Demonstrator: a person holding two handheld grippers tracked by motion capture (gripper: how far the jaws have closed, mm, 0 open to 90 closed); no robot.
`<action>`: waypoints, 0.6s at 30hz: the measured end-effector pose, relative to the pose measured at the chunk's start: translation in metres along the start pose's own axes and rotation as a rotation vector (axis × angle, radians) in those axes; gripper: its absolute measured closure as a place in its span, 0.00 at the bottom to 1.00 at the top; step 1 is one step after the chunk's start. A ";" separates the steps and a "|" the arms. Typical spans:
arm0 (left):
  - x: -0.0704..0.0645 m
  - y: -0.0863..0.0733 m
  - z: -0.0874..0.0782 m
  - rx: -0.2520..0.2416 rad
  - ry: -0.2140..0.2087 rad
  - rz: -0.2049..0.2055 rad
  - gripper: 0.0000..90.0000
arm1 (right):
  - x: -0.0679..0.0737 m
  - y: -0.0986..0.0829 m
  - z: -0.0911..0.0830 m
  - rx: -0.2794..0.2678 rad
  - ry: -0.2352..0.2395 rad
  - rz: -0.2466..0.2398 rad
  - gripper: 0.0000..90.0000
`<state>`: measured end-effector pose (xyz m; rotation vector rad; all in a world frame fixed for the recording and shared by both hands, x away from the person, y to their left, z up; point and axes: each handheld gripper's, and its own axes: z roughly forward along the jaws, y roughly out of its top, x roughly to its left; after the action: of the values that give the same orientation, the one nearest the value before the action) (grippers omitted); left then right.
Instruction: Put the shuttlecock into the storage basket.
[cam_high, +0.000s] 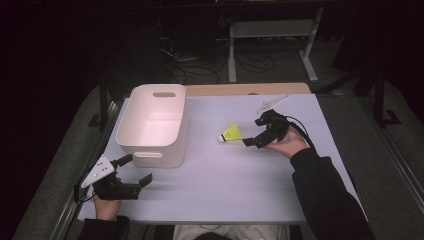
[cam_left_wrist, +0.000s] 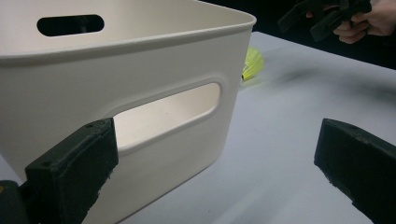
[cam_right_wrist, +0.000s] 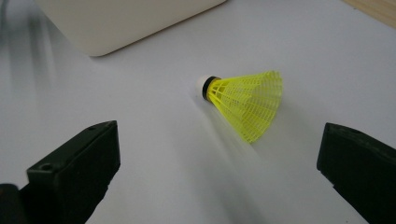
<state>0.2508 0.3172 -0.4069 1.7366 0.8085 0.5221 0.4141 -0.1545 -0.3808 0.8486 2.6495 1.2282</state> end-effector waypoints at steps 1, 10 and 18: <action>0.000 0.000 0.000 0.000 0.000 0.000 0.00 | 0.000 0.000 0.001 0.002 0.003 0.000 0.00; 0.000 0.000 0.000 0.000 -0.001 0.001 0.00 | -0.002 0.000 0.012 0.013 0.015 -0.001 0.00; 0.000 0.000 0.000 0.000 -0.003 0.001 0.00 | -0.005 -0.001 0.020 0.021 0.023 0.001 0.00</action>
<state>0.2507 0.3171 -0.4069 1.7378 0.8055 0.5200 0.4237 -0.1443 -0.3953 0.8433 2.6847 1.2202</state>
